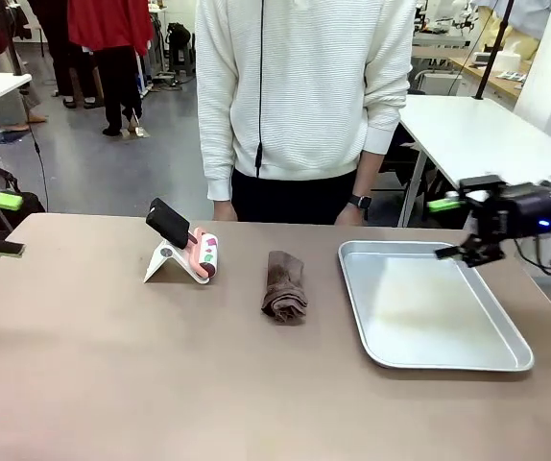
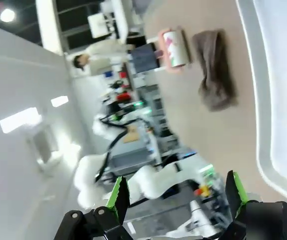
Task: Clean the surface of the table.
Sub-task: Return the Lint Roller and towel to their original positions.
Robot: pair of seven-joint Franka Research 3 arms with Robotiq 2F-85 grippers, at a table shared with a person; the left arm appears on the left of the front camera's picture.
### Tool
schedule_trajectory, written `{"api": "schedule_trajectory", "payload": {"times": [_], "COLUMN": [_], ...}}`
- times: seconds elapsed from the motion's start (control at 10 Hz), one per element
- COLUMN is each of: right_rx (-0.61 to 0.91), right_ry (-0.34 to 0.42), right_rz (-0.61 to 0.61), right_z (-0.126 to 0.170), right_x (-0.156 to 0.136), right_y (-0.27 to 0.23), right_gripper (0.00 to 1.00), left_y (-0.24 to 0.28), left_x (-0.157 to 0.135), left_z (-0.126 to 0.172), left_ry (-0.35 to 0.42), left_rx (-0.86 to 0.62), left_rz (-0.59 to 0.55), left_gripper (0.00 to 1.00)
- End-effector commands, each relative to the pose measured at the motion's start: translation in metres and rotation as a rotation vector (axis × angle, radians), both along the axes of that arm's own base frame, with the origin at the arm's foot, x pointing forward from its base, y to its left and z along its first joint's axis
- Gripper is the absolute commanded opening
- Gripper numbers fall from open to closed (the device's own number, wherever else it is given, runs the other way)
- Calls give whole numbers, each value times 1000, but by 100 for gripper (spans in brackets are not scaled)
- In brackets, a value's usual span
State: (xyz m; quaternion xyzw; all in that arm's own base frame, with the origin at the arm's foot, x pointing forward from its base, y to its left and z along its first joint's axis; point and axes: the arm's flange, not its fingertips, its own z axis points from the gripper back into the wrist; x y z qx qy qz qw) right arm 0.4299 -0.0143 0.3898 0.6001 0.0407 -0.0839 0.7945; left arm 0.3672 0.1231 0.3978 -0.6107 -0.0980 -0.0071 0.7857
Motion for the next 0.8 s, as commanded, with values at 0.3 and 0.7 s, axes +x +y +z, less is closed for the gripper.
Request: {"api": "schedule_trajectory", "payload": {"times": [0.3, 0.7], "right_rx": [132, 89], "right_ry": [-13, 58], "right_rz": [-268, -155], "right_z": [-30, -24], "right_x": [-23, -22], "right_y": [-47, -56], "right_gripper": [100, 100], "left_y": [49, 38], "left_x": [34, 14], "left_z": [-45, -37], "left_ry": [51, 28], "left_rx": [-277, -215], "left_rz": [67, 81], "left_gripper": [100, 100]}}
